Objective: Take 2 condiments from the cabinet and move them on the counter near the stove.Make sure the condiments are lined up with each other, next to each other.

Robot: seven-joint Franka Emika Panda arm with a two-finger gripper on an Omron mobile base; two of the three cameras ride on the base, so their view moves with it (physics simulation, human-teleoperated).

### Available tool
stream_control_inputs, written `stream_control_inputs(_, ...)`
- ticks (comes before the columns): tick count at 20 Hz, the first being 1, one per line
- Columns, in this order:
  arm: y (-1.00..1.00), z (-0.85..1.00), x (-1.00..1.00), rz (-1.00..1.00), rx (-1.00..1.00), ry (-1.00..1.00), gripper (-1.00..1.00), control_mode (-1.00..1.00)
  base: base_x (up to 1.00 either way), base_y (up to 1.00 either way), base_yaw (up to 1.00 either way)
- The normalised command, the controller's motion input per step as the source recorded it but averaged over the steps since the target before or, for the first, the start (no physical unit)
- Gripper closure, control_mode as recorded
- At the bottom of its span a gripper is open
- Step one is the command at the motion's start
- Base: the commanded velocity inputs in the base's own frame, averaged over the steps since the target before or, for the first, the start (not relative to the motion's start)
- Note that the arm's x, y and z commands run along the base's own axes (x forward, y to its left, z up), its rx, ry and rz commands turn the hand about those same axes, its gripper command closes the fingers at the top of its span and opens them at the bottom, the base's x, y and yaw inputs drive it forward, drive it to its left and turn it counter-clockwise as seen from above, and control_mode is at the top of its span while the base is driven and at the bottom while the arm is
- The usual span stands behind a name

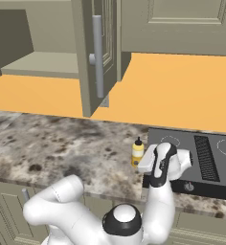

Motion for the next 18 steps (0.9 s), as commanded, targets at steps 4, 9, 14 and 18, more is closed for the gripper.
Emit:
stream_control_inputs(4,0.0,-0.25,0.0,0.0,0.0,0.0,-1.0,-1.0,0.0,0.0,0.0)
stream_control_inputs(9,0.0,-0.1,0.0,0.0,0.0,0.0,-1.0,-1.0,0.0,0.0,0.0)
stream_control_inputs(14,0.0,-0.02,0.0,0.0,0.0,0.0,-1.0,-1.0,0.0,0.0,0.0)
stream_control_inputs(18,0.0,0.0,0.0,0.0,0.0,0.0,-1.0,-1.0,0.0,0.0,0.0)
